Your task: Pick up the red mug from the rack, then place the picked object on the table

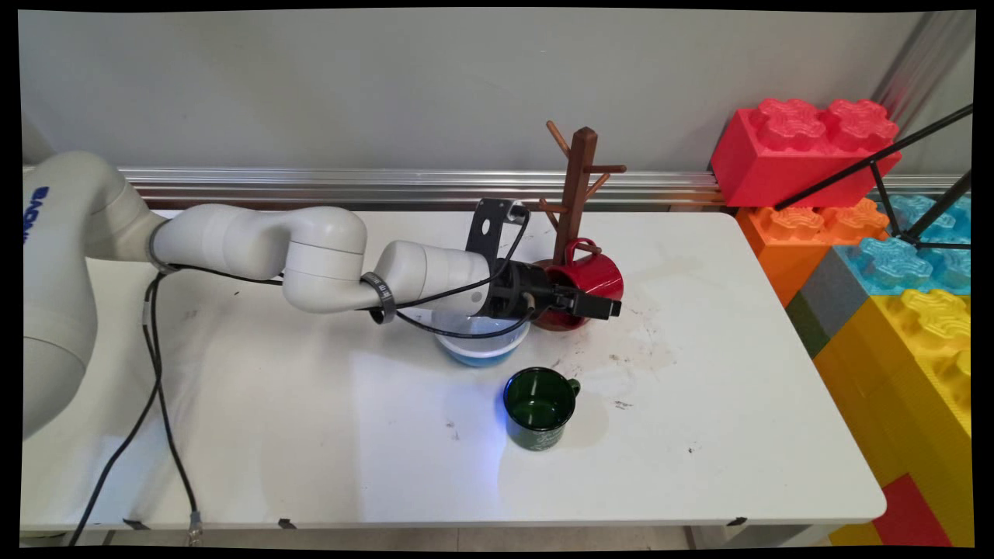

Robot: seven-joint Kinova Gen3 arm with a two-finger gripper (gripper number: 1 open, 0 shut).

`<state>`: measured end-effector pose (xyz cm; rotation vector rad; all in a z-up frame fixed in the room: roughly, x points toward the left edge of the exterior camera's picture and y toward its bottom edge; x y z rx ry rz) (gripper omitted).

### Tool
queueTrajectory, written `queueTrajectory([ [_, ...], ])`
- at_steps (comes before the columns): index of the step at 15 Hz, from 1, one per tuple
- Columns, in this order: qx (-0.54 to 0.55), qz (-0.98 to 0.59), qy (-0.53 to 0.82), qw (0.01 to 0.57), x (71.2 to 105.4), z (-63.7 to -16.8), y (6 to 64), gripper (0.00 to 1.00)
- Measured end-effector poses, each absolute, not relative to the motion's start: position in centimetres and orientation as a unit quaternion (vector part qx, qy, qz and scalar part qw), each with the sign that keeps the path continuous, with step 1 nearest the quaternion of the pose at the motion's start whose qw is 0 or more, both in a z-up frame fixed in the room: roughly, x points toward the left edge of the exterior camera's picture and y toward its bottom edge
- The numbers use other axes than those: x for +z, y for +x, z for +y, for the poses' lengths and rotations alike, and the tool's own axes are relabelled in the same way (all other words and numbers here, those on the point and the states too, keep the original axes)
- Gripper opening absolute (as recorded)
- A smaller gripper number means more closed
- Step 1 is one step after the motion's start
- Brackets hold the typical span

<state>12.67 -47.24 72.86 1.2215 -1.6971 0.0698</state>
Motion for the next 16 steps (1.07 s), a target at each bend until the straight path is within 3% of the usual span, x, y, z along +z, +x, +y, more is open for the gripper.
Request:
queueTrajectory([
  [7,0.037,-0.697,0.511,0.502,72.63,-47.95,12.23,1.0],
  [8,0.038,-0.697,0.511,0.502,72.65,-48.0,12.23,0.0],
  [16,0.042,-0.698,0.514,0.497,73.05,-47.99,12.68,0.0],
])
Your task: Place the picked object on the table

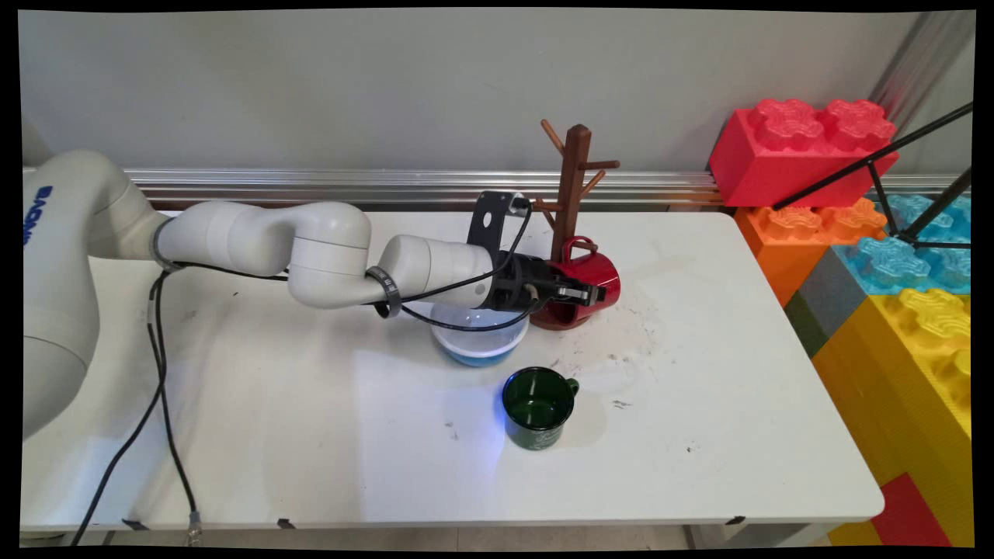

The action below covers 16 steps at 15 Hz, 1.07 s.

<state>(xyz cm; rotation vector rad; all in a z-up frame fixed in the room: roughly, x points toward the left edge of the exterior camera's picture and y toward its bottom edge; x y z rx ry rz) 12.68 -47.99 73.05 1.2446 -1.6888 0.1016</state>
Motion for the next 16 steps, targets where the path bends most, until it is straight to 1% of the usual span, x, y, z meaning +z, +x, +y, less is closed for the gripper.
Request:
queueTrajectory([
  [6,0.033,-0.699,0.511,0.499,73.9,-47.3,13.1,0.0],
  [16,0.01,-0.699,0.488,0.523,76.4,-46.4,12.5,0.0],
])
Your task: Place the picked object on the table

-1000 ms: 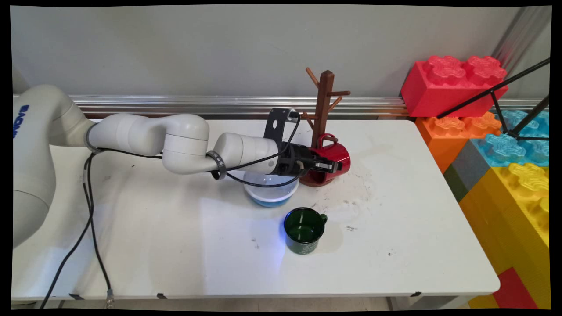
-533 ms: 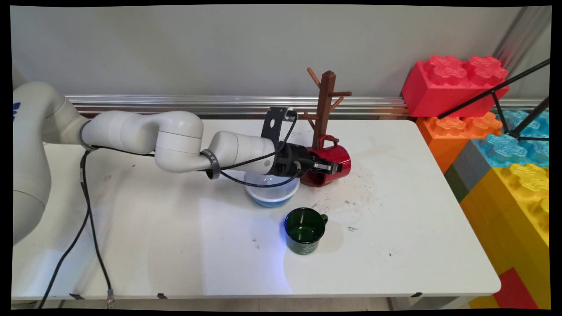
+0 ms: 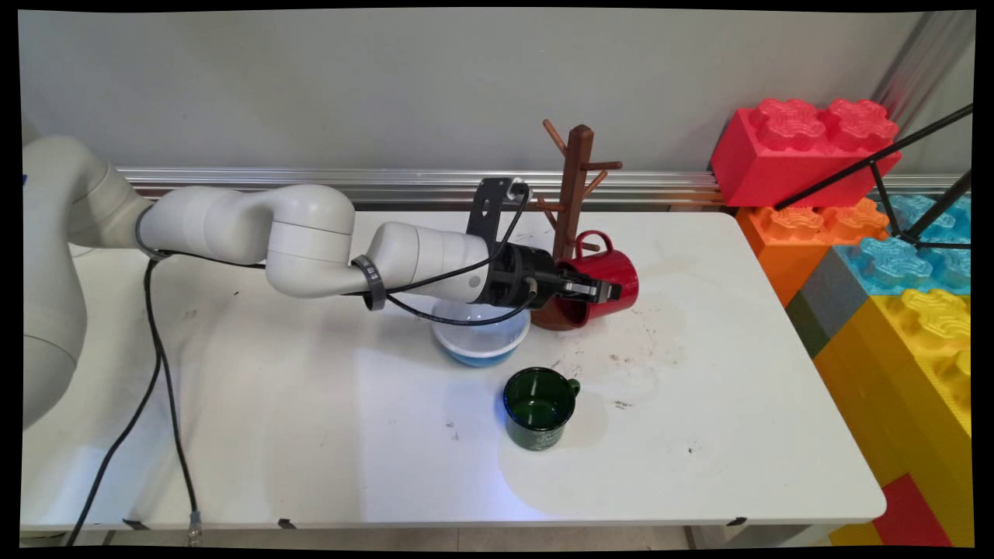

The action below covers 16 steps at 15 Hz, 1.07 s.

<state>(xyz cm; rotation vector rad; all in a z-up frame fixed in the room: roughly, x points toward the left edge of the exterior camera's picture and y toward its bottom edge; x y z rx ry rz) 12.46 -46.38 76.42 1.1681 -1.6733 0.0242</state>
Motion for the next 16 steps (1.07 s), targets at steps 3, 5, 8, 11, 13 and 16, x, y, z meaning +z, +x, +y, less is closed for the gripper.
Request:
queueTrajectory([
  [3,0.002,-0.699,0.483,0.528,77.1,-46.0,12.1,0.0],
  [5,-0.008,-0.699,0.478,0.531,77.6,-45.4,11.8,0.0],
  [8,-0.021,-0.703,0.471,0.532,78.3,-44.5,11.2,0.0],
  [11,-0.029,-0.711,0.463,0.529,79.0,-43.9,10.7,0.0],
  [13,-0.032,-0.721,0.456,0.522,79.7,-43.6,10.3,0.0],
  [16,-0.031,-0.737,0.449,0.504,80.7,-43.4,9.8,0.0],
])
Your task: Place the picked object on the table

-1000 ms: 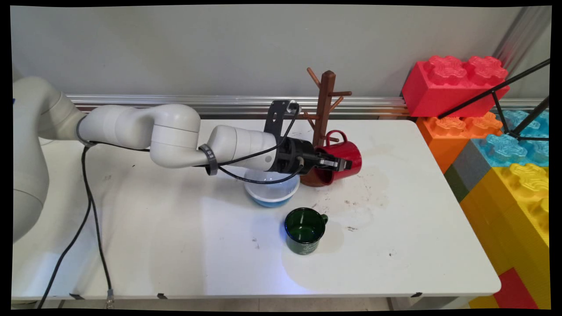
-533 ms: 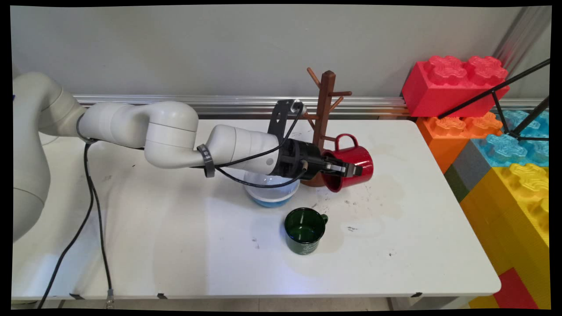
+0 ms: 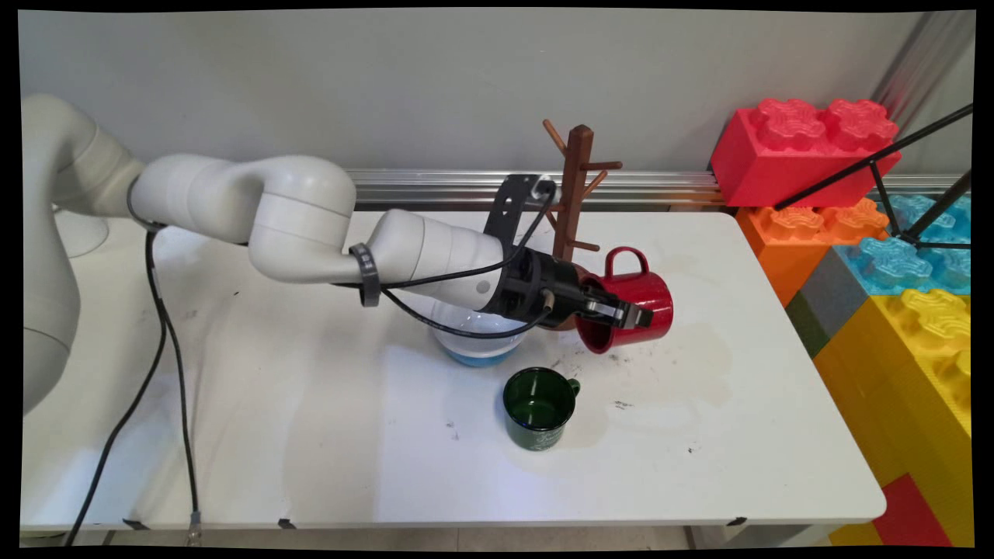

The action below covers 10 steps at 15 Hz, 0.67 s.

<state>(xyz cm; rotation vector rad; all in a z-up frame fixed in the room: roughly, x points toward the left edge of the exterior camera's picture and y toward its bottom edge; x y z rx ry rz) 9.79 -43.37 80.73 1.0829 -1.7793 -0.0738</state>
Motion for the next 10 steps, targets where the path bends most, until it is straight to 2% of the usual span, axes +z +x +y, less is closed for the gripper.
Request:
queueTrajectory([
  [10,-0.031,-0.797,0.423,0.431,86.7,-42.1,7.4,0.0],
])
